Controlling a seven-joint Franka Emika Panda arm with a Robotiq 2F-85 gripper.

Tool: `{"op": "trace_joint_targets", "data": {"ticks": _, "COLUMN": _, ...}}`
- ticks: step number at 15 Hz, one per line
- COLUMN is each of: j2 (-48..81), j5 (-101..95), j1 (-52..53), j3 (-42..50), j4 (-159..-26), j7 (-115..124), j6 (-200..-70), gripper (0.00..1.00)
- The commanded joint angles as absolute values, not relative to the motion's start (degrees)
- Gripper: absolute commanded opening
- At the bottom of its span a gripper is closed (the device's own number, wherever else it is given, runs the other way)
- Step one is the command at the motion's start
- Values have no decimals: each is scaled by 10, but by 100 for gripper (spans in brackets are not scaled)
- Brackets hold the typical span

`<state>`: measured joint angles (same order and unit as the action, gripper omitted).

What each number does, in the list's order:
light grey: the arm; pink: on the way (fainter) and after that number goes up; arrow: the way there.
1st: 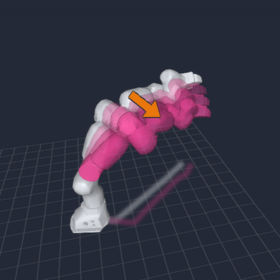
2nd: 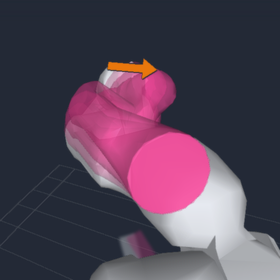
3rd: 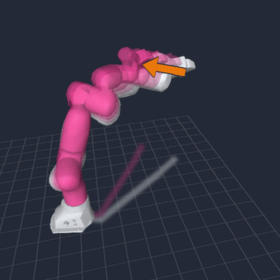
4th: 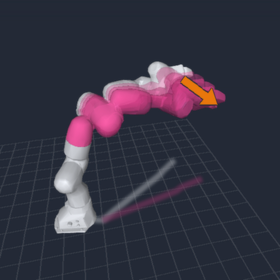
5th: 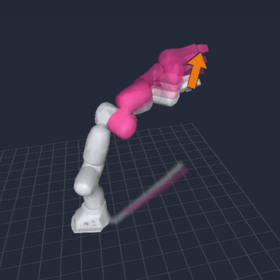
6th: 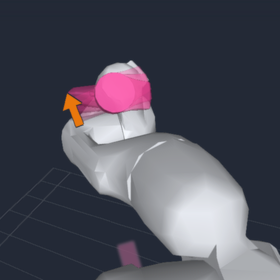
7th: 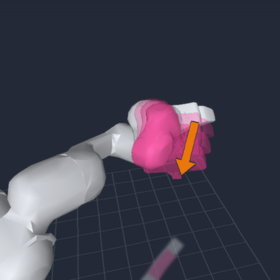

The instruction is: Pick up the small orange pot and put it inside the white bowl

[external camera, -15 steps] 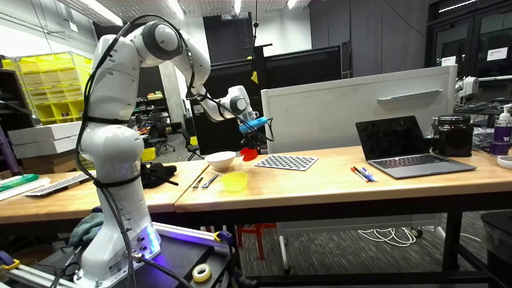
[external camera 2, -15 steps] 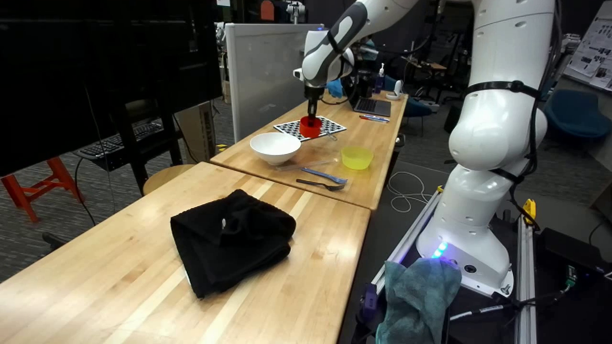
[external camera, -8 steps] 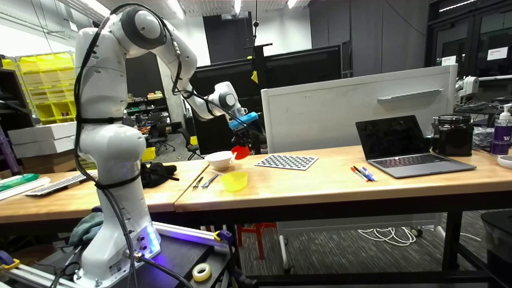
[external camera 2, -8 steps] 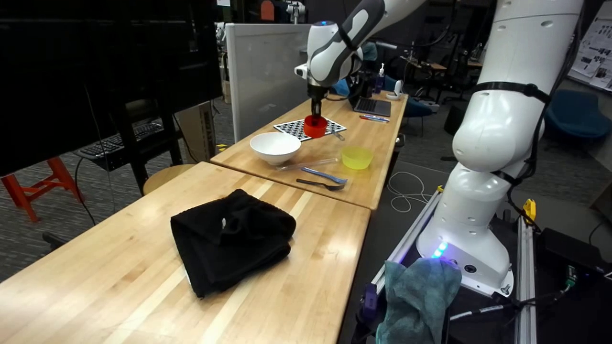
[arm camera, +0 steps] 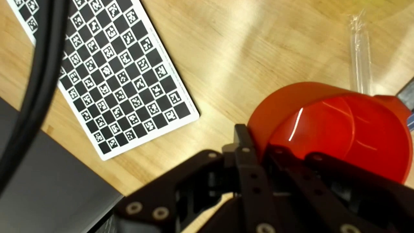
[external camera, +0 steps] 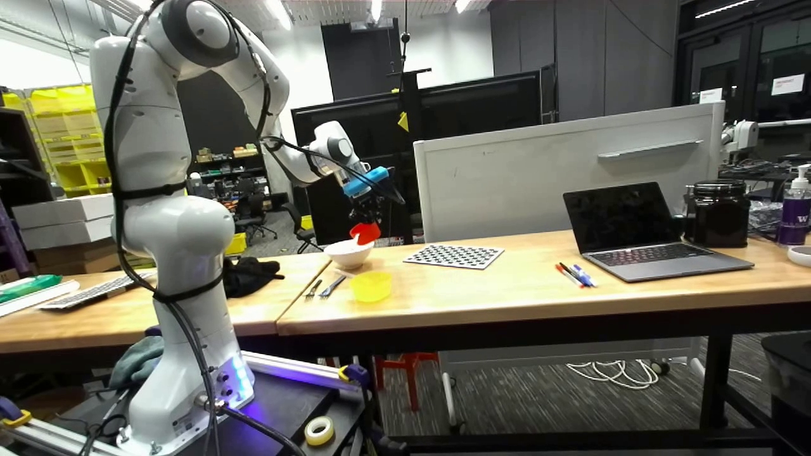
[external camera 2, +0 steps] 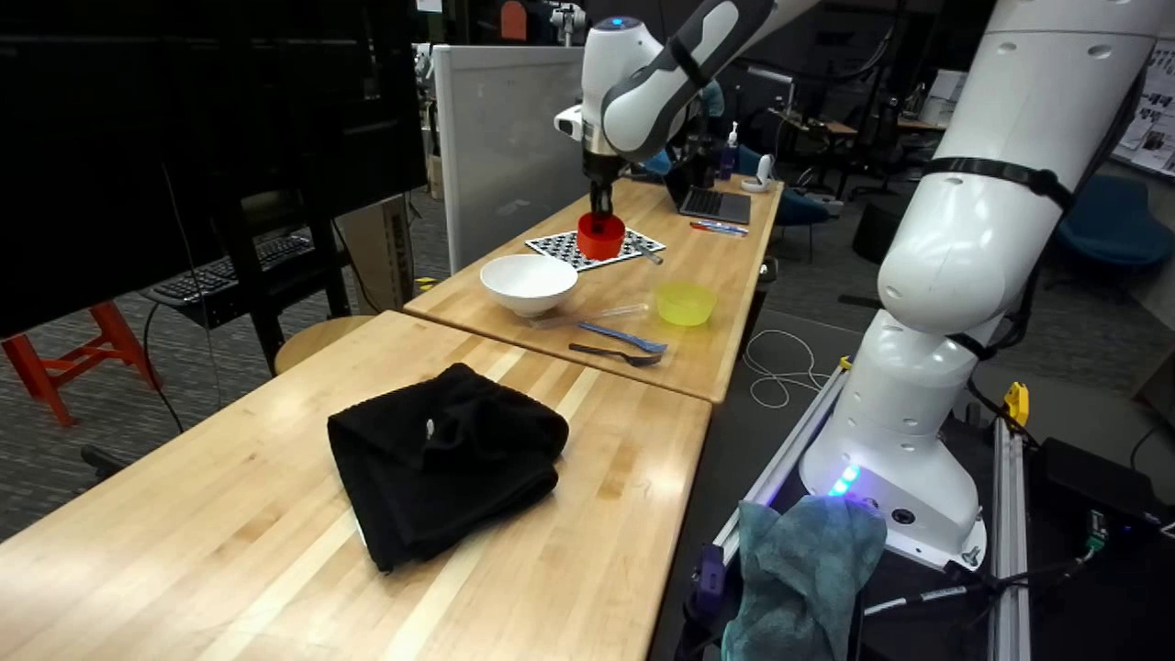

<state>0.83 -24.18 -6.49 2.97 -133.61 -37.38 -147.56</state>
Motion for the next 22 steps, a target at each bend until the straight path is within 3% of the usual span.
{"op": "trace_joint_targets", "data": {"ticks": 1, "j2": -39, "j5": -277, "j1": -42, "j3": 23, "j4": -1360, "j7": -343, "j6": -1453, "gripper": 1}}
{"op": "trace_joint_targets", "data": {"ticks": 22, "j2": 96, "j5": -252, "j1": 51, "j3": -58, "j4": -1129, "j7": -364, "j6": -1213, "gripper": 1}}
